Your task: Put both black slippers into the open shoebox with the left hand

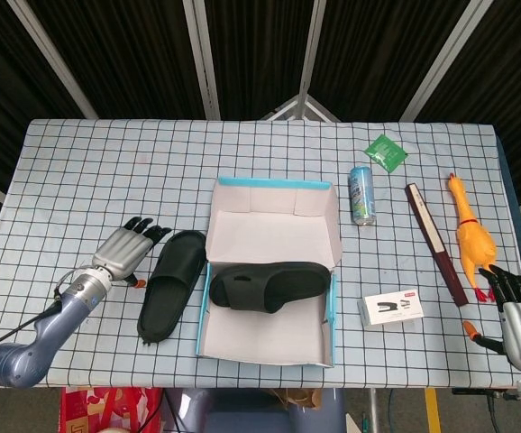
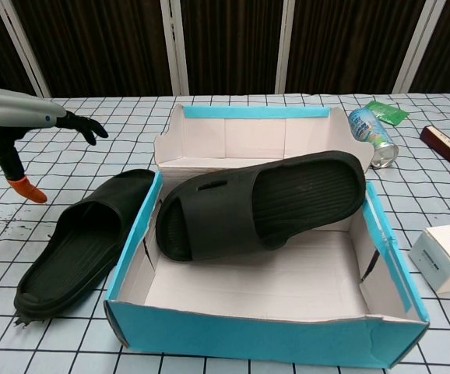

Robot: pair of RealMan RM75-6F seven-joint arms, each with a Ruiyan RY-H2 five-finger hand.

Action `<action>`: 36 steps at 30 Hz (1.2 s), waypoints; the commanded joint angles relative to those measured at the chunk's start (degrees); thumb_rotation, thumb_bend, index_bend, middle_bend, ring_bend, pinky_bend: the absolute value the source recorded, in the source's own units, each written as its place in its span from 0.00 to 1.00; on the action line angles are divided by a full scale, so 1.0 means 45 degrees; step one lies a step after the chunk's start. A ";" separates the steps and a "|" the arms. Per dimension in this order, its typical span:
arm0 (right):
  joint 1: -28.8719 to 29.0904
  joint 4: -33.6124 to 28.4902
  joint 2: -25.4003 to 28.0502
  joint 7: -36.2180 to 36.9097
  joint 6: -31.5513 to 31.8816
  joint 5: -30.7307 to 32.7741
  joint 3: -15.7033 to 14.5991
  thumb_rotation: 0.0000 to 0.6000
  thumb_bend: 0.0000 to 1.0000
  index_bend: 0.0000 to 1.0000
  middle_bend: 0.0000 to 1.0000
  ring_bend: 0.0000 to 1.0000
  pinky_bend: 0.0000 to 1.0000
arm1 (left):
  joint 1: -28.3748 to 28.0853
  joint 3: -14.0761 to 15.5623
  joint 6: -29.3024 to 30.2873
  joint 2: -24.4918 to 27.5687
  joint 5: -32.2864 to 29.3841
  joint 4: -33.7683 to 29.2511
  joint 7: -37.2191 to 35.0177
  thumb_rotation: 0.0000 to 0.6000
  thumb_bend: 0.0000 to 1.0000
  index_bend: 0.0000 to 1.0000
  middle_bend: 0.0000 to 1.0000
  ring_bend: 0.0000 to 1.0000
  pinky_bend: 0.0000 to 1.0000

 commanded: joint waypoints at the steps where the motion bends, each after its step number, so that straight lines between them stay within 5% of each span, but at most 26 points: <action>1: 0.0001 -0.0028 0.0008 -0.0020 -0.0001 -0.0026 -0.0016 1.00 0.26 0.15 0.12 0.12 0.10 | -0.1262 0.0551 -0.0159 0.0254 -0.1686 -0.0515 0.1185 1.00 0.24 0.04 0.08 0.00 0.02; 7: -0.0018 -0.0042 0.0031 -0.0002 0.0018 0.0014 -0.0004 1.00 0.26 0.15 0.12 0.12 0.10 | -0.2211 0.0945 0.0484 -0.0124 -0.2754 -0.0648 0.1865 1.00 0.24 0.14 0.08 0.00 0.02; 36: 0.0012 -0.0097 0.0078 -0.0038 -0.0108 0.0053 -0.0040 1.00 0.26 0.15 0.12 0.12 0.10 | -0.3490 0.1564 0.0714 -0.1748 -0.4074 0.0752 0.0638 1.00 0.29 0.16 0.14 0.00 0.02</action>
